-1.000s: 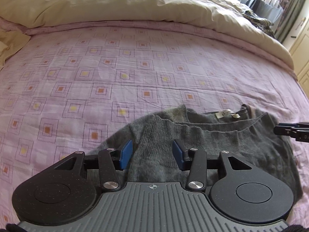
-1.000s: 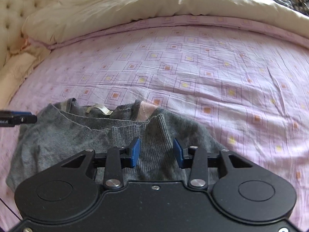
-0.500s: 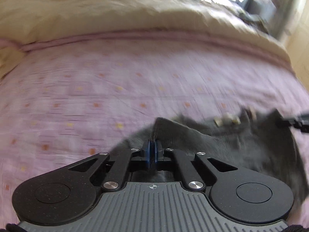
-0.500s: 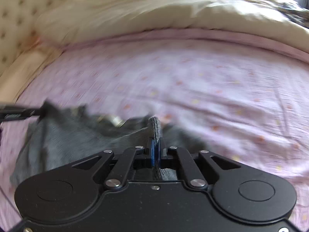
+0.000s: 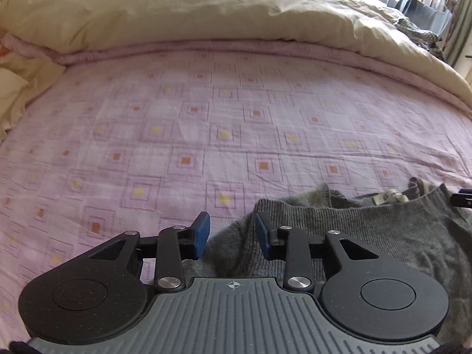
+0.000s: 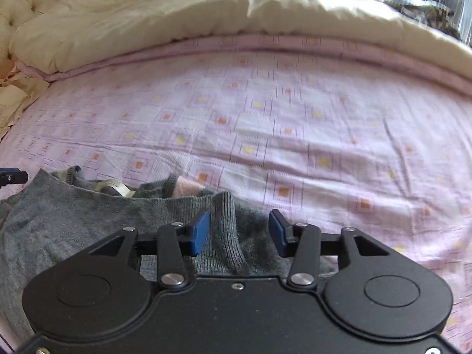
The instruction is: Fold small clothes
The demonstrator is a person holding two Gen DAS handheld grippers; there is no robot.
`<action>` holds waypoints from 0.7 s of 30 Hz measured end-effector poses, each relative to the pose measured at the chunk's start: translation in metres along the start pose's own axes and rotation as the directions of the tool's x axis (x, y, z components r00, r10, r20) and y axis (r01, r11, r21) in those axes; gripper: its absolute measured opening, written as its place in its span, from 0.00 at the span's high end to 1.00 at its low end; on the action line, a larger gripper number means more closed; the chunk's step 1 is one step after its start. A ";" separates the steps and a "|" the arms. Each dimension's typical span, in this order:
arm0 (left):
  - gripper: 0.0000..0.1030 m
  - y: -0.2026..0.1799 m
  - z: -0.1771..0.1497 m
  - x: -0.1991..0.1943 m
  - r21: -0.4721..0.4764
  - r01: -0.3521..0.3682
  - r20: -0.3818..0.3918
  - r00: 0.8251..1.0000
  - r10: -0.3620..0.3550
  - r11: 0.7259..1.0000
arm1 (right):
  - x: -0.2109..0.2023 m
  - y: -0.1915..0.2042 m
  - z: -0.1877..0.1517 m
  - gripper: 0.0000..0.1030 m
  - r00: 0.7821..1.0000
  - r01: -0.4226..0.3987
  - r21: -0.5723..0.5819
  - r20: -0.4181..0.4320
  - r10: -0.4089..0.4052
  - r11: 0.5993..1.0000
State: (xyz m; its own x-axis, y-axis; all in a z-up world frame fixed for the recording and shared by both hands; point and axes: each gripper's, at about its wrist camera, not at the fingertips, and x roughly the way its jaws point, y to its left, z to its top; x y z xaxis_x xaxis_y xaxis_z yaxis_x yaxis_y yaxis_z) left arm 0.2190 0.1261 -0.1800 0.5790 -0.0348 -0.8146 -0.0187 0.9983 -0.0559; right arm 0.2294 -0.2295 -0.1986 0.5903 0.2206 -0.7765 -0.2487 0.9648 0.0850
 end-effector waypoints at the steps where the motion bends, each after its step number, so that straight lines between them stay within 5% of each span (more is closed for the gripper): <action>1: 0.63 -0.001 -0.001 -0.008 0.003 -0.006 0.018 1.000 0.006 1.000 | -0.008 0.004 -0.001 0.47 1.000 0.004 -0.020 0.021 -0.004 1.000; 7: 0.40 -0.024 -0.015 -0.056 -0.013 0.066 0.087 0.994 -0.064 0.998 | -0.044 0.053 -0.018 0.35 0.991 -0.100 -0.163 0.069 0.112 0.982; 12: 0.37 -0.064 -0.042 -0.054 0.020 0.137 0.022 0.990 -0.137 0.990 | -0.043 0.106 -0.044 0.34 0.980 -0.194 -0.275 -0.005 0.200 0.942; 16: 0.36 -0.079 -0.055 -0.036 0.064 0.141 -0.031 0.990 -0.139 0.988 | -0.028 0.125 -0.057 0.34 0.980 -0.198 -0.325 -0.054 0.191 0.925; 21: 0.36 -0.070 -0.049 -0.009 0.111 0.045 -0.046 0.998 -0.040 0.993 | 0.000 0.115 -0.045 0.34 0.993 -0.112 -0.344 -0.064 0.096 0.932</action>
State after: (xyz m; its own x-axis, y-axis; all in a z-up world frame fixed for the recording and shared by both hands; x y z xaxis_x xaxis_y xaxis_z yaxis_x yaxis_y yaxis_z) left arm 0.1753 0.0537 -0.1975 0.5409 -0.0768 -0.8376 0.0981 0.9948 -0.0279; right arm 0.1663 -0.1253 -0.2174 0.5134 0.3023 -0.8032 -0.5625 0.8254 -0.0489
